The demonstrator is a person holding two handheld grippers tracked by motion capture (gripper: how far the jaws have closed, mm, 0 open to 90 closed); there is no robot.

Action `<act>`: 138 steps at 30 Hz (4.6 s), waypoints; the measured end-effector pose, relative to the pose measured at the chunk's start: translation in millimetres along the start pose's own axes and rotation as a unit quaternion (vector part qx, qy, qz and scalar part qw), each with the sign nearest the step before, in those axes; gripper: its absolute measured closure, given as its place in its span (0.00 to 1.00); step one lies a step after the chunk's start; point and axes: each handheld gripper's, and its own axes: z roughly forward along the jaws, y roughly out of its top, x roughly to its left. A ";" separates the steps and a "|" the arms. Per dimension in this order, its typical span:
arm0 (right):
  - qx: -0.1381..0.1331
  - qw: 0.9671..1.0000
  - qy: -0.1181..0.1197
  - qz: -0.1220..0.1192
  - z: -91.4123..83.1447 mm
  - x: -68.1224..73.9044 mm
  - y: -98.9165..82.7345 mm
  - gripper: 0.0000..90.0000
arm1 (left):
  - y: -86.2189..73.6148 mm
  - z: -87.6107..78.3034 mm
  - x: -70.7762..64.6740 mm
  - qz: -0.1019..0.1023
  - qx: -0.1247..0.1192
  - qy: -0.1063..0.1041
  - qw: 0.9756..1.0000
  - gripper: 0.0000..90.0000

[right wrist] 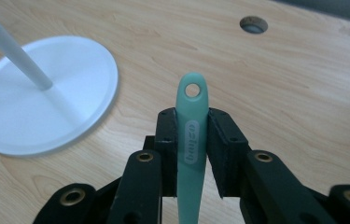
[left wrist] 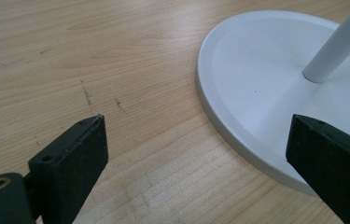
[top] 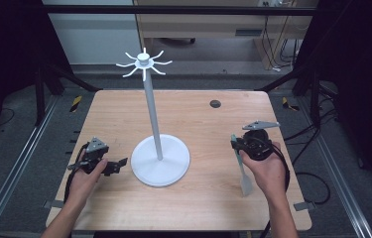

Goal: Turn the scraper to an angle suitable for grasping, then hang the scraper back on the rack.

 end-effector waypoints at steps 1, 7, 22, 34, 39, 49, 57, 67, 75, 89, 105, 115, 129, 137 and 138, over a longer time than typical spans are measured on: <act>-0.007 1.000 0.002 0.001 -2.9 0.8 2.0 0.83 | 0.0 0.0 0.0 0.000 0.000 0.000 1.000 0.06; -0.033 0.999 0.006 -0.007 -13.6 6.5 11.6 0.83 | -0.1 -0.3 0.4 0.000 0.000 0.001 1.000 0.06; -0.091 0.995 0.029 -0.026 -35.8 27.8 38.9 0.83 | -0.1 -0.6 0.7 -0.003 -0.001 0.001 1.000 0.06; -0.148 0.987 0.050 -0.043 -52.5 53.5 68.7 0.83 | -0.2 -0.4 0.7 -0.003 -0.001 0.001 1.000 0.06; -0.162 0.984 0.057 -0.046 -56.1 61.4 79.4 0.83 | 0.0 -0.2 0.7 -0.003 -0.002 0.001 1.000 0.06; -0.178 0.981 0.072 -0.040 -52.7 73.6 92.1 0.83 | -0.2 -1.4 1.7 -0.006 -0.004 0.001 1.000 0.06; -0.191 0.977 0.086 -0.046 -56.9 83.8 106.5 0.83 | -0.1 -1.8 1.4 -0.005 -0.004 0.001 1.000 0.06; -0.204 0.973 0.096 -0.055 -62.1 96.0 119.9 0.83 | 0.0 -1.7 2.0 -0.005 -0.004 0.001 1.000 0.06; -0.220 0.968 0.100 -0.063 -69.8 107.2 130.7 0.83 | 0.0 -1.3 1.6 -0.004 -0.004 0.001 1.000 0.06; -0.243 0.961 0.110 -0.071 -88.7 117.0 144.9 0.83 | 0.1 -1.6 1.2 -0.003 -0.002 0.000 1.000 0.06; -0.262 0.952 0.134 -0.080 -98.0 124.2 156.5 0.83 | 0.0 -0.8 1.1 -0.005 -0.004 0.000 1.000 0.06; -0.253 0.952 0.145 -0.092 -95.0 131.7 161.8 0.83 | 0.1 -1.3 1.2 -0.006 -0.005 0.000 1.000 0.06; -0.251 0.951 0.150 -0.097 -92.1 135.5 167.0 0.83 | 0.1 -1.3 1.3 -0.007 -0.005 0.000 1.000 0.06; -0.241 0.954 0.149 -0.102 -88.2 138.3 171.2 0.83 | 0.1 -1.2 1.6 -0.007 -0.005 -0.001 1.000 0.06; -0.239 0.954 0.149 -0.103 -87.4 138.6 171.7 0.83 | 0.1 -1.1 1.5 -0.007 -0.005 0.000 1.000 0.06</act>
